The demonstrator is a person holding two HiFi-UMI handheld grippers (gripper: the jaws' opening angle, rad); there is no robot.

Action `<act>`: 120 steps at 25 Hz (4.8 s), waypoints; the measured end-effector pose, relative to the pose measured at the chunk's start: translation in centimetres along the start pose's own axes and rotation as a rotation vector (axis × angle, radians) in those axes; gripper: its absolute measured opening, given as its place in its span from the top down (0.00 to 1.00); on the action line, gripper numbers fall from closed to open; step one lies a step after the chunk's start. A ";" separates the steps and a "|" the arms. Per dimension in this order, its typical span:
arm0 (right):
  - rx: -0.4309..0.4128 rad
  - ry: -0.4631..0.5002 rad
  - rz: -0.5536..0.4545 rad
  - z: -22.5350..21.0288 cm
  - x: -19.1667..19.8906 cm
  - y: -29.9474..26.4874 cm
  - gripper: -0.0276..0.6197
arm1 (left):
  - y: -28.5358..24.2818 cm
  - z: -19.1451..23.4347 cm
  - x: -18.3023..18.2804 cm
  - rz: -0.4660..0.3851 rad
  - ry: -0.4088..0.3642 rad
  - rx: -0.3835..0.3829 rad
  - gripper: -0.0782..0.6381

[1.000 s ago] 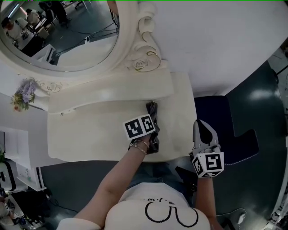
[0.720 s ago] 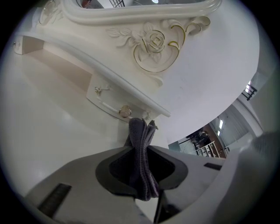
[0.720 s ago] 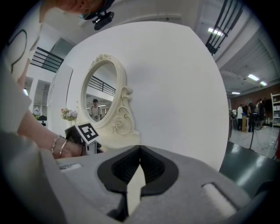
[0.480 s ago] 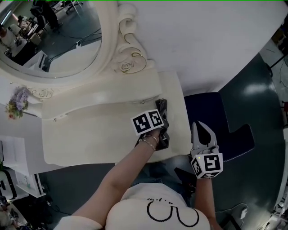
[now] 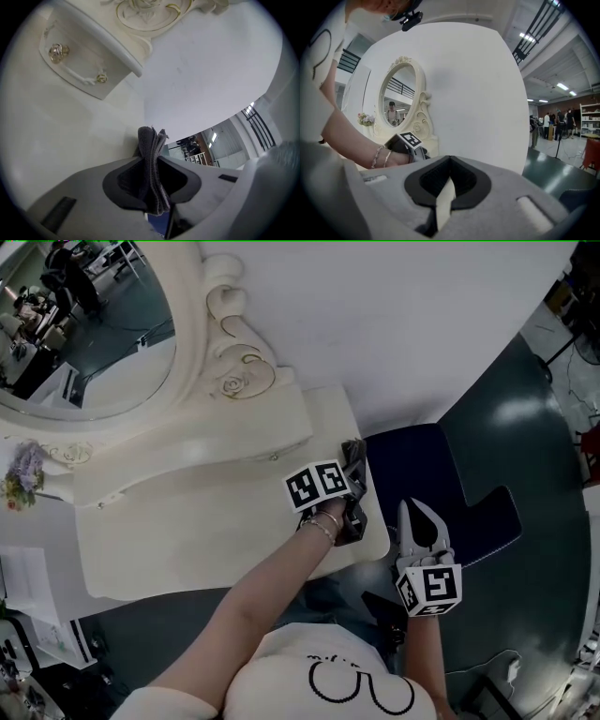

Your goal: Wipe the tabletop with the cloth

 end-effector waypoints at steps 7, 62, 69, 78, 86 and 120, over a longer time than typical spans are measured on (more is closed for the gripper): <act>-0.003 0.008 0.000 0.5 -0.5 0.3 0.95 | -1.2 -1.6 0.7 0.093 0.071 0.111 0.78; -0.417 0.274 -0.353 41.1 -14.7 -8.8 0.95 | 64.0 16.0 -16.2 -1.155 -1.041 -0.428 0.78; -0.494 0.284 -0.333 47.4 -13.9 -9.7 0.95 | 70.7 21.8 -15.9 -1.154 -0.978 -0.565 0.78; -0.596 0.308 -0.244 53.9 -11.3 -11.1 0.95 | 75.4 30.2 -15.0 -0.986 -0.892 -0.747 0.78; -0.623 0.292 -0.126 56.3 -8.1 -12.6 0.95 | 75.6 40.6 -12.9 -0.708 -0.701 -0.912 0.78; -0.625 0.311 -0.018 53.0 -5.4 -11.7 0.95 | 67.9 48.1 -12.2 -0.299 -0.483 -0.894 0.78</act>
Point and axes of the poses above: the fingertips, and each gripper's own axes: y backward along the fingers, z to its left, x out of its underside, the point moved 8 cm from there along y, backward along the fingers, and after that the axes turned 3 degrees about -x, right-handed, at the moved point
